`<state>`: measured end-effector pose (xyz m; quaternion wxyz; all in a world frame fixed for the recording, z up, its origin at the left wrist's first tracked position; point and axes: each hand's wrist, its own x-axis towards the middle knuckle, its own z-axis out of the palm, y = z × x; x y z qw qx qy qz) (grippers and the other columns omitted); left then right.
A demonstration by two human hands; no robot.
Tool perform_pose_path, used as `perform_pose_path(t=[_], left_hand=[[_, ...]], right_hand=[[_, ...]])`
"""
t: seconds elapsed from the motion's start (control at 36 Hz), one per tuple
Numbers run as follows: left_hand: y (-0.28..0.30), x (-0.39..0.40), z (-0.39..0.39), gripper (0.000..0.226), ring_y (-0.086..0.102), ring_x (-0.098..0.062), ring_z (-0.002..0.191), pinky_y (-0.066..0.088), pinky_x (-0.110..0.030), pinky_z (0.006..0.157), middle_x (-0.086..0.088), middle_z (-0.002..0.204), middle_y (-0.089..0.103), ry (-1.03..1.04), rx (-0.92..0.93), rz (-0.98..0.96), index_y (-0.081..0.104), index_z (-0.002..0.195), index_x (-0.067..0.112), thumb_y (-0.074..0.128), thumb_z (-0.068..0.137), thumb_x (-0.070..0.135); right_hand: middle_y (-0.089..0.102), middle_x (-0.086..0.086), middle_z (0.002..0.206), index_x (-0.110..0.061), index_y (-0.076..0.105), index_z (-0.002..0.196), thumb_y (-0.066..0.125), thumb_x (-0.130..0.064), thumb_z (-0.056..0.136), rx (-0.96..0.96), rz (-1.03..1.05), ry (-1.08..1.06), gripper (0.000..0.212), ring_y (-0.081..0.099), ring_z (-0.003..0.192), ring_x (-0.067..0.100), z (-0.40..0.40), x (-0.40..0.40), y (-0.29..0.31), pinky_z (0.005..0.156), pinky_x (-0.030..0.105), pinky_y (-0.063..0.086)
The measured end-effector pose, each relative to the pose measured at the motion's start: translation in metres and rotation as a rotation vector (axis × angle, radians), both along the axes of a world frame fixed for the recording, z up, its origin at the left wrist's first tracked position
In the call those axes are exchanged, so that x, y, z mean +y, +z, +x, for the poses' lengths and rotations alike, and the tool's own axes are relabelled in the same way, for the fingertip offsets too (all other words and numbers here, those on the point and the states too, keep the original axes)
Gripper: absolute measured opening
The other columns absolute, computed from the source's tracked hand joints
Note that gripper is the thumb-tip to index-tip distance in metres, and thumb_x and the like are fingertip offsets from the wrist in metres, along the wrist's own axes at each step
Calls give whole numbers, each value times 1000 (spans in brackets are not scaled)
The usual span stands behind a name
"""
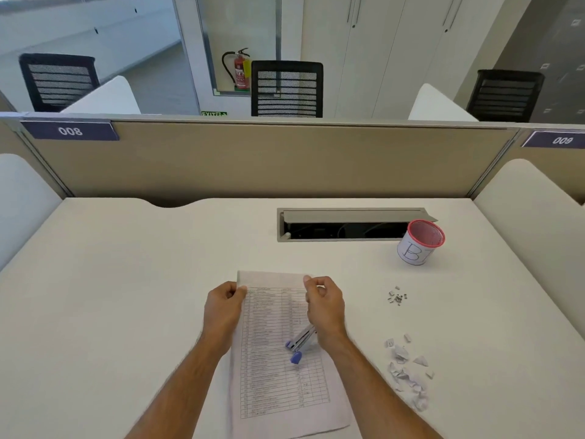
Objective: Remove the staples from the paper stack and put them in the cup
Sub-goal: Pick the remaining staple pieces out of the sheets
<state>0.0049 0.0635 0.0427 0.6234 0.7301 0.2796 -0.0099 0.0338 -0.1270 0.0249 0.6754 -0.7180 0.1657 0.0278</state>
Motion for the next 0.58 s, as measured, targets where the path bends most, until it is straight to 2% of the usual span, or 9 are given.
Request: perform_pose_path(t=[0.14, 0.25, 0.39, 0.44, 0.5, 0.56, 0.58], left_hand=[[-7, 2, 0, 18, 77, -35, 88, 64, -55, 84, -12, 91, 79, 19, 28, -5, 72, 96, 7, 61, 103, 20], [-10, 2, 0, 17, 77, -35, 88, 63, -55, 85, -12, 91, 79, 34, 36, -20, 72, 96, 7, 61, 103, 17], [-11, 2, -1, 17, 77, -36, 91, 63, -54, 87, -13, 92, 79, 44, 43, -40, 72, 96, 5, 61, 103, 15], [-12, 3, -1, 17, 76, -37, 91, 62, -55, 88, -14, 91, 79, 49, 45, -40, 72, 95, 4, 61, 103, 14], [-12, 4, -1, 17, 76, -37, 91, 62, -54, 88, -14, 92, 79, 50, 45, -43, 72, 95, 4, 61, 103, 13], [-12, 4, 0, 16, 77, -35, 91, 63, -53, 87, -13, 92, 79, 47, 47, -48, 72, 96, 5, 61, 103, 13], [-12, 3, 1, 16, 77, -35, 91, 63, -52, 87, -12, 92, 79, 47, 45, -48, 72, 97, 5, 61, 103, 13]], right_hand=[[58, -4, 65, -13, 63, 81, 67, -36, 94, 46, 36, -16, 27, 43, 52, 9, 4, -9, -9, 49, 25, 34], [58, 1, 69, -6, 65, 84, 67, -24, 97, 145, 198, -88, 22, 41, 47, 9, 3, -20, -16, 40, 23, 30], [60, 2, 69, -4, 70, 87, 67, -28, 97, 189, 243, -140, 26, 40, 47, 9, -1, -25, -28, 39, 22, 28], [62, 1, 69, -4, 70, 83, 68, -28, 95, 159, 180, -100, 27, 42, 48, 9, -2, -24, -30, 43, 23, 31], [66, -2, 69, -9, 71, 78, 69, -22, 92, 85, 26, -2, 19, 52, 56, 8, -5, -24, -29, 53, 23, 41], [72, -6, 75, -15, 74, 80, 68, -9, 88, 2, -148, 186, 13, 62, 68, 4, -8, -26, -24, 66, 19, 49], [74, -7, 81, -17, 75, 83, 65, -3, 87, -14, -217, 311, 18, 65, 75, 1, -8, -27, -21, 72, 18, 51]])
